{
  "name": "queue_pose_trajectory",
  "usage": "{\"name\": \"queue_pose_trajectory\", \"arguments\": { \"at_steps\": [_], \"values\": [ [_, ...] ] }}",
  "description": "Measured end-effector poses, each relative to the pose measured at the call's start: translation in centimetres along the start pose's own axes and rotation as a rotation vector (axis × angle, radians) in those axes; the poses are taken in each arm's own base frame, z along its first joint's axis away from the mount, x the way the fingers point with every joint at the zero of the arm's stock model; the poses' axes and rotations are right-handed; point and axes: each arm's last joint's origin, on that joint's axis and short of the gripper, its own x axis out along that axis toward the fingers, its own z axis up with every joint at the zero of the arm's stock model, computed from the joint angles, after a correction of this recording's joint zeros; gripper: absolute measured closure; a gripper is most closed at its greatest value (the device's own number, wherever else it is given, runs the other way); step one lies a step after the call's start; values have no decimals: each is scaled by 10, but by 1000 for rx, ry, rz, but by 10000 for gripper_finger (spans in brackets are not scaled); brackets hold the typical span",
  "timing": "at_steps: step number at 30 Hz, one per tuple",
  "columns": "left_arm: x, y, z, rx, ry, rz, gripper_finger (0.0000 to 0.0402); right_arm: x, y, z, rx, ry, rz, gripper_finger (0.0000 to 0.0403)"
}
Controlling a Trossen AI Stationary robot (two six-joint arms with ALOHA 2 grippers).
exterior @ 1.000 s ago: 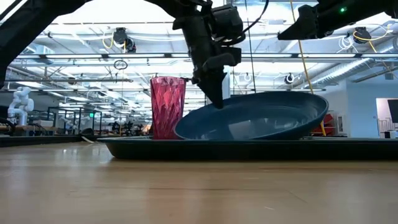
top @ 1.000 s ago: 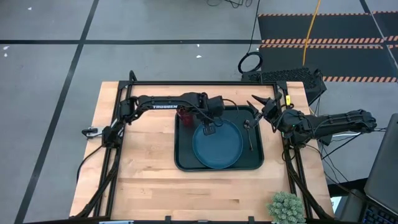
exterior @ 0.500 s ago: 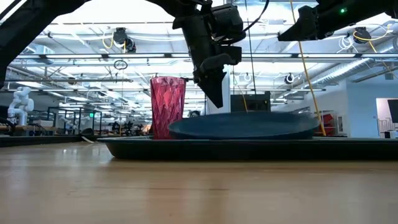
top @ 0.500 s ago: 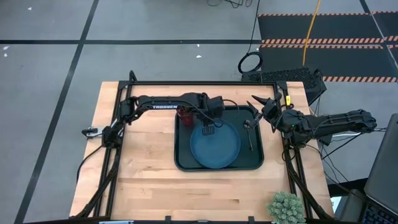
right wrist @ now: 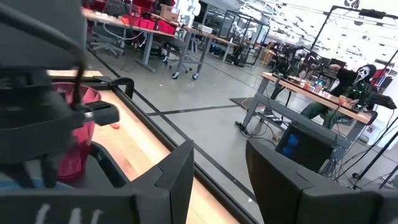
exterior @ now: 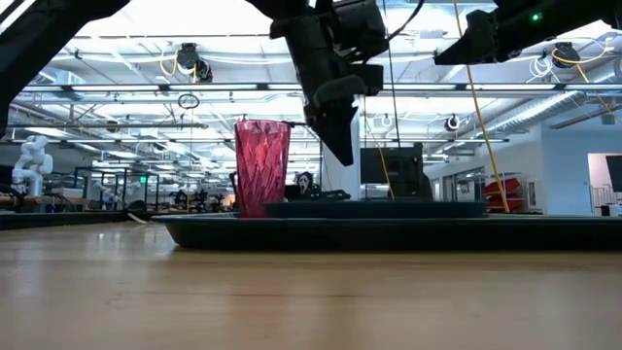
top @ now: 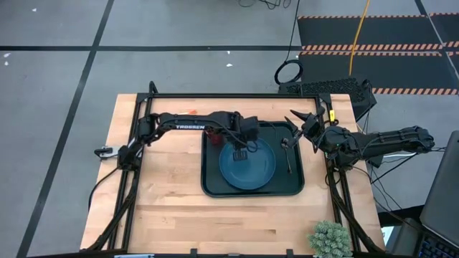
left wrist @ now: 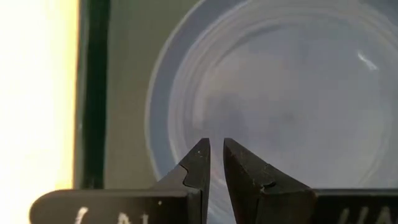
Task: Pick and place plate/cup/fork/spoon on tray
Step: Put the orange fork to the right of the blue plate on the blue tray
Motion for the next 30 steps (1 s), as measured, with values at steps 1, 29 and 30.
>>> {"name": "queue_pose_trajectory", "arguments": {
  "at_steps": [1,29,30],
  "values": [
    [0,-4,0,7,-1,-3,352,0,0,0,-2,0,0,261],
    [-245,-90,-27,229,-681,-163,353,3,8,6,11,-76,145,261],
    [-247,-91,-30,233,-674,-156,353,4,8,6,12,-76,152,261]
  ]
}}
